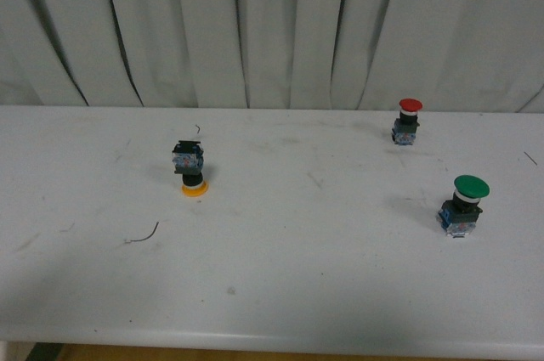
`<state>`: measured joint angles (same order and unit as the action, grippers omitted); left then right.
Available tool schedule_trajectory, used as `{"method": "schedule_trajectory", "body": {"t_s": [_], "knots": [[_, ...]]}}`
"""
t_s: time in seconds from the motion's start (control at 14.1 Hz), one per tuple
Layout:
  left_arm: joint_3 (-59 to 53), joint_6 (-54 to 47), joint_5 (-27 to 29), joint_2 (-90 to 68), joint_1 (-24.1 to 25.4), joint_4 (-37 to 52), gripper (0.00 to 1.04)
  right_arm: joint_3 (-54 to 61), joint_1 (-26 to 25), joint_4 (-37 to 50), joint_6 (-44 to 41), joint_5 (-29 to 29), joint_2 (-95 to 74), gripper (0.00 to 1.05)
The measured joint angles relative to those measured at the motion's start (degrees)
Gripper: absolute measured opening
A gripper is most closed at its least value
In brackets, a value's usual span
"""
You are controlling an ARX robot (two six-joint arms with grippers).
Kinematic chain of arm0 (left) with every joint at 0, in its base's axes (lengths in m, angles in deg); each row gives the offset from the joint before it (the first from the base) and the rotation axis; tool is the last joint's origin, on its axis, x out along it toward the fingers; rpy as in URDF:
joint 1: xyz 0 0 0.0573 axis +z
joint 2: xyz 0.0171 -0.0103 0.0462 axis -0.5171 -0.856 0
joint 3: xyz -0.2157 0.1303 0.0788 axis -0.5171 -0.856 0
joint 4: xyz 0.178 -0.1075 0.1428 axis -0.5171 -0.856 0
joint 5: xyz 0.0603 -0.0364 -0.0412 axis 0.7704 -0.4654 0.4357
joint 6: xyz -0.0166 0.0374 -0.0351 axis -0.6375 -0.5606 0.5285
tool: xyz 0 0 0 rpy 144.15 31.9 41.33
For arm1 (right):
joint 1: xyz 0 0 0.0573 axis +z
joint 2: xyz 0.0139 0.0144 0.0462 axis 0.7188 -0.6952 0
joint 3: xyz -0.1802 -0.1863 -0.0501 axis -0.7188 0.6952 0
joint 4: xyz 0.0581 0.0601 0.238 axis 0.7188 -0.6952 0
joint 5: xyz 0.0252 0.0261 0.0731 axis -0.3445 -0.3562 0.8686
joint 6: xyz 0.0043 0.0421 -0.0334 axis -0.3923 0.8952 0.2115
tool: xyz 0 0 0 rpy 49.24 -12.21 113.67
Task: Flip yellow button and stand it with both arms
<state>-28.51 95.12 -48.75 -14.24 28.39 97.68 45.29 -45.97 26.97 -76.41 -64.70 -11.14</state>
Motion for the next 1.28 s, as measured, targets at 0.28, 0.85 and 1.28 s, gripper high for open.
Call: {"method": "schedule_trajectory", "body": {"t_s": [0.28,0.85,1.28], "knots": [[30.88,0.2,-8.11,-57.59,-8.33,17.99,0.98,0.0,0.0,0.02,0.02,0.0,0.0,0.98],[68.67,-4.59,-6.43,-90.07,-11.63,-8.63,0.98,0.0,0.0,0.02,0.0,0.0,0.0,0.98],[73.09,-10.71,-6.47,-94.27,-8.92,-11.56,0.98,0.0,0.0,0.02,0.0,0.0,0.0,0.98]]}}
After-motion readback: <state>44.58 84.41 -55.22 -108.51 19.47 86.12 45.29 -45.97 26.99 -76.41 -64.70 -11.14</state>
